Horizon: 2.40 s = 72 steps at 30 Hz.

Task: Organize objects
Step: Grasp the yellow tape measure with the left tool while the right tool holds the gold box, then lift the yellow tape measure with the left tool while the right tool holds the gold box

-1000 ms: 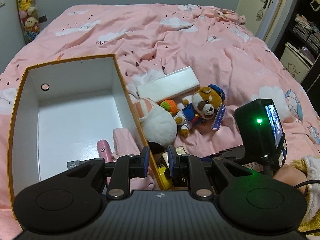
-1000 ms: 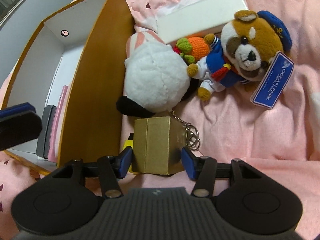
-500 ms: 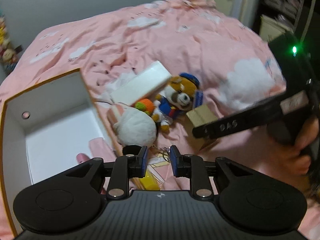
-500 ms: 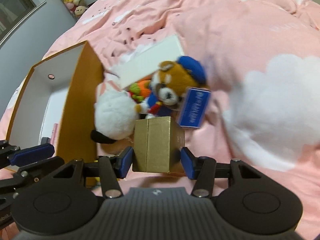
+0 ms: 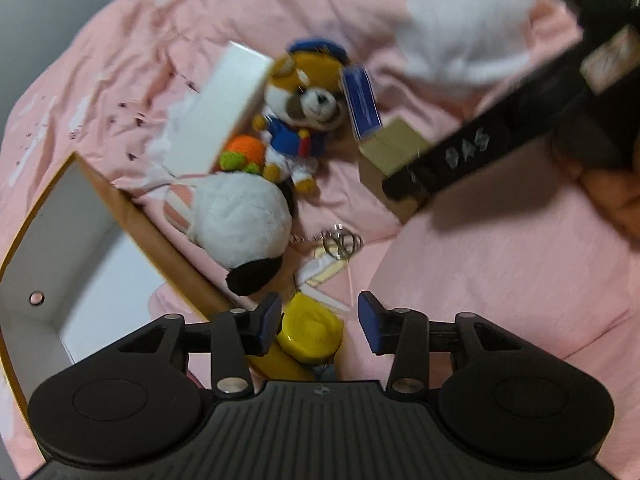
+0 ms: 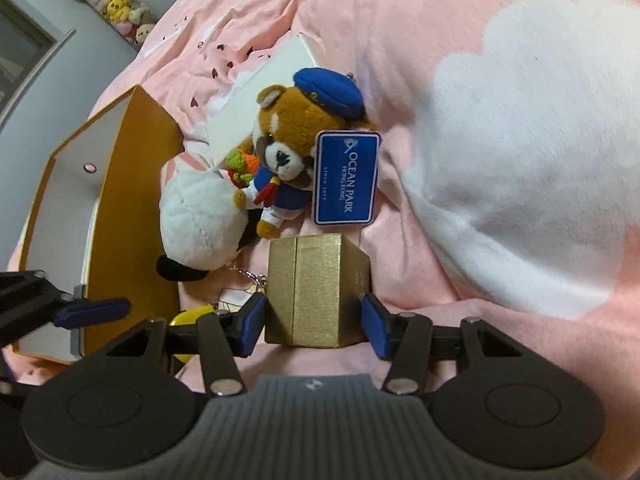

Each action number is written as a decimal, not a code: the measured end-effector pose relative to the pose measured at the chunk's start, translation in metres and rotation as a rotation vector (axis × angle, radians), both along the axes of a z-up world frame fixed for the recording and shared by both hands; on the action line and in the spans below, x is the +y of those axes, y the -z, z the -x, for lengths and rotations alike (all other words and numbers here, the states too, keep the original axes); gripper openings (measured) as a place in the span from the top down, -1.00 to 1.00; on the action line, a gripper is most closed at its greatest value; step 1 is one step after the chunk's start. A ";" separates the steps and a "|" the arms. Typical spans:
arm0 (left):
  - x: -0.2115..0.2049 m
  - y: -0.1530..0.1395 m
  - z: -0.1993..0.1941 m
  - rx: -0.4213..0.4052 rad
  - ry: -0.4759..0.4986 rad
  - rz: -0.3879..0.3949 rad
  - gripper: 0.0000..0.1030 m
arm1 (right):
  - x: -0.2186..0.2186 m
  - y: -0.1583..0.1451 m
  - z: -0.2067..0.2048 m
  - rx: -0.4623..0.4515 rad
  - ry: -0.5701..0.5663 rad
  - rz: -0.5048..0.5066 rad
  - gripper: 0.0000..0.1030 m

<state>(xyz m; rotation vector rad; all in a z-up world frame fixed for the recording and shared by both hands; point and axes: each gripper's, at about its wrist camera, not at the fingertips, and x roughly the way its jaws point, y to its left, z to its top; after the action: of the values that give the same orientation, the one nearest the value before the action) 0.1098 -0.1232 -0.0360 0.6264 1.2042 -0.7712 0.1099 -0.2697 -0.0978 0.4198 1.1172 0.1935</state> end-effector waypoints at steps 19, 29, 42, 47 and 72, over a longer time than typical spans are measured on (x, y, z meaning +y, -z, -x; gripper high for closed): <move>-0.037 0.089 -0.014 0.258 0.533 -0.419 -0.17 | -0.020 0.012 -0.006 0.032 0.007 -0.169 -0.06; -0.033 0.102 0.001 0.269 0.632 -0.468 -0.25 | -0.018 0.015 -0.010 0.051 0.001 -0.166 -0.06; -0.009 0.093 0.012 0.209 0.501 -0.437 0.38 | -0.017 0.017 -0.010 0.052 -0.003 -0.156 -0.06; 0.008 0.079 0.008 0.161 0.405 -0.342 0.79 | -0.016 0.016 -0.008 0.049 -0.004 -0.148 -0.05; 0.029 0.125 0.061 0.297 0.796 -0.523 -0.31 | -0.016 0.016 -0.008 0.053 -0.002 -0.134 -0.05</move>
<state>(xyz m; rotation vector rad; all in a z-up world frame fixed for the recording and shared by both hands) 0.0491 -0.0939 -0.1611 1.5173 1.4483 -1.2490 0.1179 -0.2856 -0.1142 0.5460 1.1603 0.2610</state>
